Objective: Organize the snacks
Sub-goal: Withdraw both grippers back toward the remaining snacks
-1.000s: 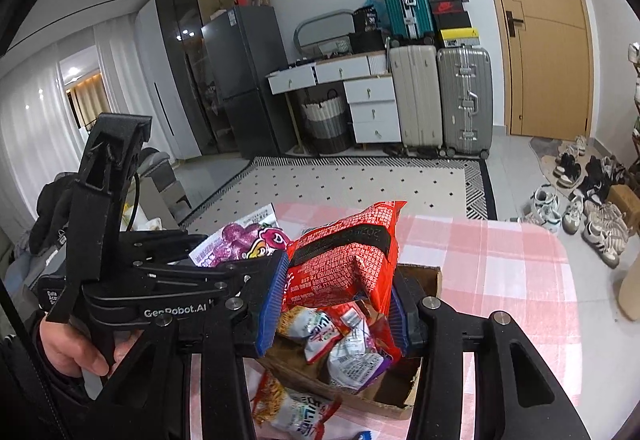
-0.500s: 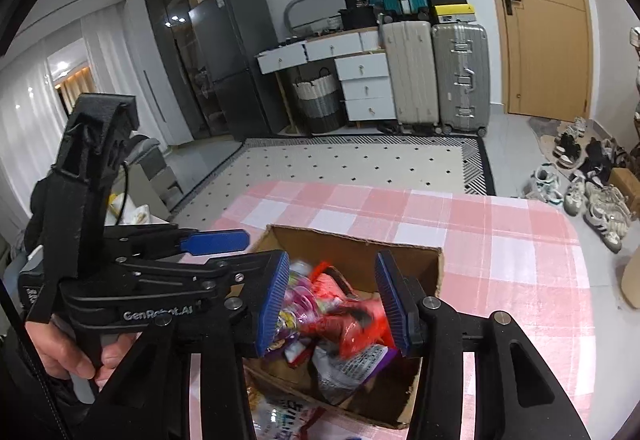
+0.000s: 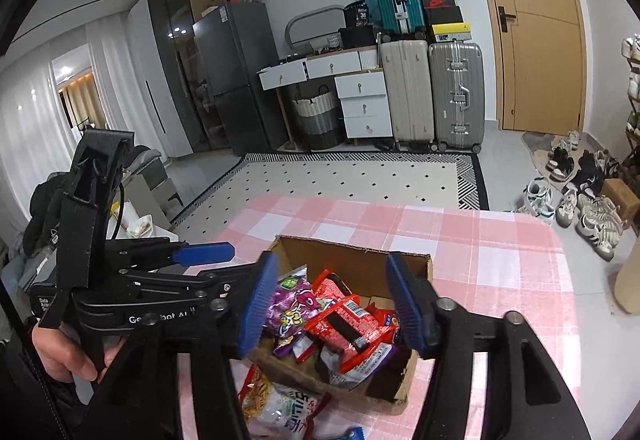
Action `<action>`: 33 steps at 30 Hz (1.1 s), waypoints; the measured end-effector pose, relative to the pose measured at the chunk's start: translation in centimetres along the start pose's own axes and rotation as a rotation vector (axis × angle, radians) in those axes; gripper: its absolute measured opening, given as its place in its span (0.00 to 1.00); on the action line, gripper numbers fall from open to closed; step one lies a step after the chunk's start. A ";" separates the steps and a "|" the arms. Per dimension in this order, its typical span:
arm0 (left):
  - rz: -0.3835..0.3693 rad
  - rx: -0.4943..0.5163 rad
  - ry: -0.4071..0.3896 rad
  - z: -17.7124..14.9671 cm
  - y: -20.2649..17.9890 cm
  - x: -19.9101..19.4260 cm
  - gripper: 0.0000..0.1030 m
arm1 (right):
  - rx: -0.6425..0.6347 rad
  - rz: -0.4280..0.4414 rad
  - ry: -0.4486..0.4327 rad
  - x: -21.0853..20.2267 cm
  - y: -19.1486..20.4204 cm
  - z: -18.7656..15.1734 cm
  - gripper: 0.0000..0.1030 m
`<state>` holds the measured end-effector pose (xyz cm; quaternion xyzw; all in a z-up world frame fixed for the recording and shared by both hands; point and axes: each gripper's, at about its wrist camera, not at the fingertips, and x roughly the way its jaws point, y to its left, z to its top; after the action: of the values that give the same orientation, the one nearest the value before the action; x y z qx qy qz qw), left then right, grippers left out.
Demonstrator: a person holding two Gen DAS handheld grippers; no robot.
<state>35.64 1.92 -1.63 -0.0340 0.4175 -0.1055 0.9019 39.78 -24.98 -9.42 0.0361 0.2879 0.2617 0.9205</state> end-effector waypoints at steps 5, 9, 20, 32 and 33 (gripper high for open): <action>0.028 0.014 -0.025 -1.1 -0.7 -2.5 0.63 | -0.010 -0.003 -0.030 -2.6 1.2 -0.7 0.67; 0.027 0.018 -0.038 -2.3 -1.3 -4.5 0.66 | -0.014 -0.013 -0.050 -4.7 2.0 -1.7 0.70; 0.001 0.013 -0.072 -6.8 -3.0 -9.7 0.79 | -0.036 -0.014 -0.128 -11.1 4.9 -4.8 0.87; -0.033 0.035 -0.056 -12.5 -4.7 -12.4 0.90 | -0.035 -0.038 -0.150 -15.8 6.6 -8.0 0.99; -0.039 0.034 -0.053 -12.8 -4.7 -12.4 0.92 | -0.035 -0.043 -0.149 -16.1 6.7 -8.3 0.99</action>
<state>17.31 0.41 0.02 -0.0296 0.3908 -0.1290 0.9109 20.93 -28.00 -6.64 0.0332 0.2146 0.2436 0.9452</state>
